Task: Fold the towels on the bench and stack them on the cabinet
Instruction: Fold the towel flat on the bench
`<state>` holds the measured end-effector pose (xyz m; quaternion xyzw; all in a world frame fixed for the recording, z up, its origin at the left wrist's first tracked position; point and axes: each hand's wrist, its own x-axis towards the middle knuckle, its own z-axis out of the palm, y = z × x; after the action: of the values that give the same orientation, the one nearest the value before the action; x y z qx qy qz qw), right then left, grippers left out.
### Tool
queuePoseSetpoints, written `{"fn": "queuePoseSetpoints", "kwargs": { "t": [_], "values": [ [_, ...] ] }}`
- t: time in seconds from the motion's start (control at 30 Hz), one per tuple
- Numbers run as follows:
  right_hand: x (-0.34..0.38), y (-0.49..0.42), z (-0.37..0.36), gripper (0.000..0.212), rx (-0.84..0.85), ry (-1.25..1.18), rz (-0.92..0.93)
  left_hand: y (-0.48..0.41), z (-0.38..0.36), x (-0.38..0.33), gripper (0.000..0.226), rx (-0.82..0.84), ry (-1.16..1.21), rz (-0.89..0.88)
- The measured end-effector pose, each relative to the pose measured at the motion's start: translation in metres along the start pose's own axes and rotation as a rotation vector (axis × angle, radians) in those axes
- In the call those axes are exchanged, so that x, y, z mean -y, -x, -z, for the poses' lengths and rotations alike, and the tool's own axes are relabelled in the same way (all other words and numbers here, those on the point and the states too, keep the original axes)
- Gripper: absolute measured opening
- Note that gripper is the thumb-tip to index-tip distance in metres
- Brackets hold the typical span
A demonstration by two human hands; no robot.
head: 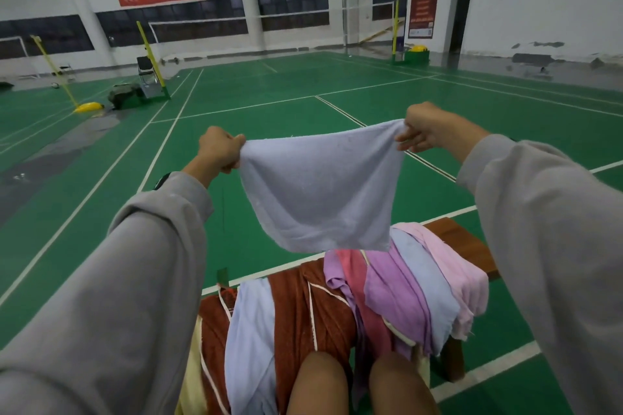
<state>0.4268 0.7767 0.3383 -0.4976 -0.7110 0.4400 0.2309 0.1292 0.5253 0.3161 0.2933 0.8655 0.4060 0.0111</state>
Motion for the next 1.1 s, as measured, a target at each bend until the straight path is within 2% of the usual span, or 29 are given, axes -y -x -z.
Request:
{"fn": "queuePoseSetpoints", "kwargs": {
  "t": [0.13, 0.23, 0.33, 0.43, 0.57, 0.67, 0.77, 0.93, 1.1],
  "values": [
    [-0.007, -0.008, -0.019, 0.037, 0.098, -0.127, -0.059, -0.004, -0.014, 0.012, 0.035, 0.016, -0.02, 0.043],
    [-0.016, -0.019, -0.038, 0.047, 0.128, -0.145, -0.054, -0.012, -0.026, 0.022, 0.028, 0.022, 0.102, 0.095],
    [-0.023, -0.03, -0.054, 0.046, 0.14, -0.22, -0.053, -0.023, -0.036, 0.035, 0.035, 0.027, 0.218, 0.162],
    [-0.027, -0.035, -0.061, 0.039, 0.131, -0.269, -0.057, -0.028, -0.039, 0.044, 0.041, -0.014, 0.177, 0.123],
    [-0.026, -0.027, -0.061, 0.035, 0.157, -0.262, -0.049, -0.023, -0.032, 0.046, 0.038, -0.09, 0.11, 0.075],
    [-0.025, -0.01, -0.058, 0.036, 0.148, -0.238, -0.051, -0.012, -0.022, 0.046, 0.033, -0.041, 0.116, 0.076],
    [-0.035, 0.013, -0.054, 0.026, 0.18, -0.161, -0.077, 0.016, -0.01, 0.057, 0.027, 0.088, 0.082, 0.08],
    [-0.086, 0.056, -0.054, 0.02, 0.359, 0.216, -0.273, 0.088, -0.01, 0.1, 0.03, 0.554, -0.14, 0.124],
    [-0.153, 0.104, -0.069, 0.024, 0.572, 0.553, -0.411, 0.168, -0.029, 0.139, 0.031, 0.875, -0.342, 0.201]
  ]
}}
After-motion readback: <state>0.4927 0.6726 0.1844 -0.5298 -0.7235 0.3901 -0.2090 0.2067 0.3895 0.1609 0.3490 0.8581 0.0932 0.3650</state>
